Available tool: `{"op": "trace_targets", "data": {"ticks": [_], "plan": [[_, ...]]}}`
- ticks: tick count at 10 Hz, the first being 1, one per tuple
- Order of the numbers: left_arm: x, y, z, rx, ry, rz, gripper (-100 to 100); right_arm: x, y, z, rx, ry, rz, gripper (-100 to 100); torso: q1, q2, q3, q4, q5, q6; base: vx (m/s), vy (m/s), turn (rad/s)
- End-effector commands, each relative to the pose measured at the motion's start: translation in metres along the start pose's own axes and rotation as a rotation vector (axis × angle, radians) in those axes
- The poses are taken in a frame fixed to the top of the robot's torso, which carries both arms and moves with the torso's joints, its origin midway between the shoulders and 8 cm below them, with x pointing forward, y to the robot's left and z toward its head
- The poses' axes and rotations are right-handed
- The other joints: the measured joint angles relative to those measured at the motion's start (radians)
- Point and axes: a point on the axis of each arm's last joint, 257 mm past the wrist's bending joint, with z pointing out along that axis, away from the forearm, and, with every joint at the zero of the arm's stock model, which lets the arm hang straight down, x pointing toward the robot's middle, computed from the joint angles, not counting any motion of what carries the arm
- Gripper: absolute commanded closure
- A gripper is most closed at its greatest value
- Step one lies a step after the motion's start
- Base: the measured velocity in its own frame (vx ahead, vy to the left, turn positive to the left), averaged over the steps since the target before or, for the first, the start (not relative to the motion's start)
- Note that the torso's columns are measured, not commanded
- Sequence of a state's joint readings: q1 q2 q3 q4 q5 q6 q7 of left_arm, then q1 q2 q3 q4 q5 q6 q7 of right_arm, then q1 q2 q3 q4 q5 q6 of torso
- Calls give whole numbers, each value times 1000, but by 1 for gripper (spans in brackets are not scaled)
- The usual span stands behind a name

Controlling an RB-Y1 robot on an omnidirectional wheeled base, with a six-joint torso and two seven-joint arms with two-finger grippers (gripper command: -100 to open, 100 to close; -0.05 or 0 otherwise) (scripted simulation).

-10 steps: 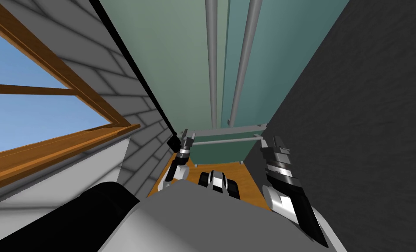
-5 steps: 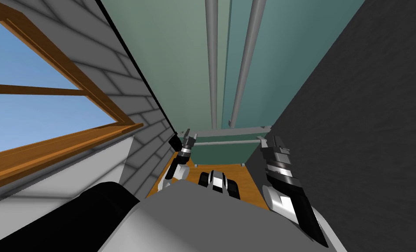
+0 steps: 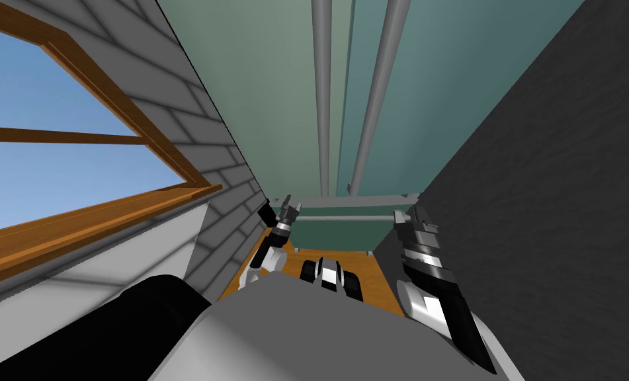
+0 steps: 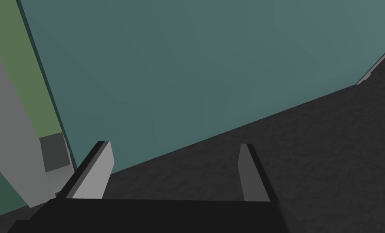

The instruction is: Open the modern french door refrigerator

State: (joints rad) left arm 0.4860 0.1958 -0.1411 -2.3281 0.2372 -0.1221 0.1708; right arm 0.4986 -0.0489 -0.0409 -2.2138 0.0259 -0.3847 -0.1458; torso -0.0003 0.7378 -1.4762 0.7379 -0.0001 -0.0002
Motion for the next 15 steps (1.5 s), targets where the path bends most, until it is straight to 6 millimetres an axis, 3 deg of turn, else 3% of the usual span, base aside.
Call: {"op": "trace_targets", "data": {"ticks": [1, 15], "plan": [[6, 11, 2, -50, 7, -33, -100, 0, 0, 0, 0, 0, 0, 0, 0, 0, 0, 0, 0, 0, 38, -35, 50], [52, 67, -1, -322, 55, -250, -100, 0, 0, 0, 0, 0, 0, 0, 0, 1, 1, 0, 0, 0, 32, -37, 94]]}}
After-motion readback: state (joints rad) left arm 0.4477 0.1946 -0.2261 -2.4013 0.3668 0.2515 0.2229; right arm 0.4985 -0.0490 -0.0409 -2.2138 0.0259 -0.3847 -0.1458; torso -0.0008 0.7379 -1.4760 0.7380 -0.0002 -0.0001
